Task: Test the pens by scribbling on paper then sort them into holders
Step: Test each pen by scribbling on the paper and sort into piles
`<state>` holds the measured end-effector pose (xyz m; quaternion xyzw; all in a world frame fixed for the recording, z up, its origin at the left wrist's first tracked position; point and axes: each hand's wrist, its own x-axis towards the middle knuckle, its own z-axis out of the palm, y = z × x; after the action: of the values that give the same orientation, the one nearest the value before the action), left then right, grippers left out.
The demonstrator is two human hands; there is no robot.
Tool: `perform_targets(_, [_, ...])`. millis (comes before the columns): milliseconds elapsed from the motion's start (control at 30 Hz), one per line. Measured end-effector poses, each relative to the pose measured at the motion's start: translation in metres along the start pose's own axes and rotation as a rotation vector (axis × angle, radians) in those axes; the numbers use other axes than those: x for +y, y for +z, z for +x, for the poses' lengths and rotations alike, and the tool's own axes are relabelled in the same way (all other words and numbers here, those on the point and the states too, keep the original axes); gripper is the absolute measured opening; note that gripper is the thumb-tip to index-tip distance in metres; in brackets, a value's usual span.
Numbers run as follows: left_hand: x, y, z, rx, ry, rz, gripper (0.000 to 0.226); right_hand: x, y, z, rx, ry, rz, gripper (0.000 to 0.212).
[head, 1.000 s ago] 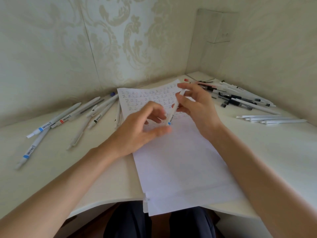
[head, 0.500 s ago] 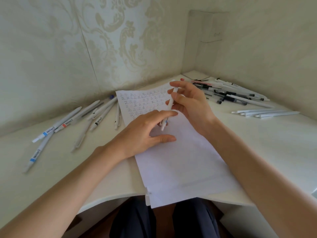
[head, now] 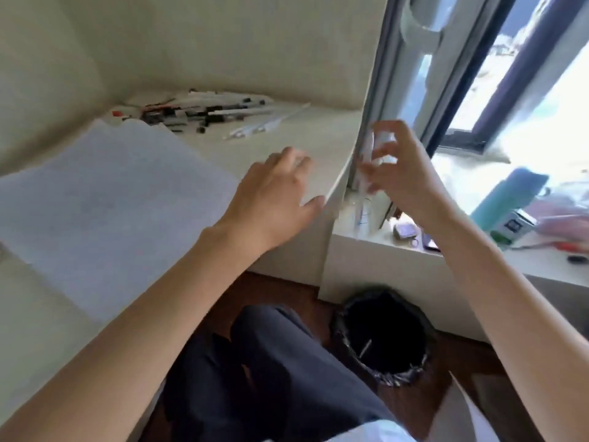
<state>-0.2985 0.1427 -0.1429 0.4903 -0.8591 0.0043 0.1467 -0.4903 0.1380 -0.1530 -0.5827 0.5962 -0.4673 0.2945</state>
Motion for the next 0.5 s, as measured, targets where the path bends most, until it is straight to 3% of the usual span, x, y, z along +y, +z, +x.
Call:
perform_targets(133, [0.002,0.031,0.022,-0.168,-0.112,0.131,0.071,0.092,-0.034,-0.039,-0.003,0.217,-0.277,0.046])
perform_targets(267, [0.007,0.040,0.024,-0.148,-0.157,0.132,0.071,0.147,-0.036,-0.057,-0.073,0.391,-0.352,0.048])
perform_targets(433, [0.004,0.037,0.023,-0.106,-0.152,0.069,0.067,0.115,-0.027,-0.024,-0.031,0.268,-0.172,0.014])
perform_targets(500, [-0.003,0.029,0.022,-0.088,-0.153,-0.035,0.062,0.076,-0.020,-0.008,-0.025,0.149,-0.005,0.023])
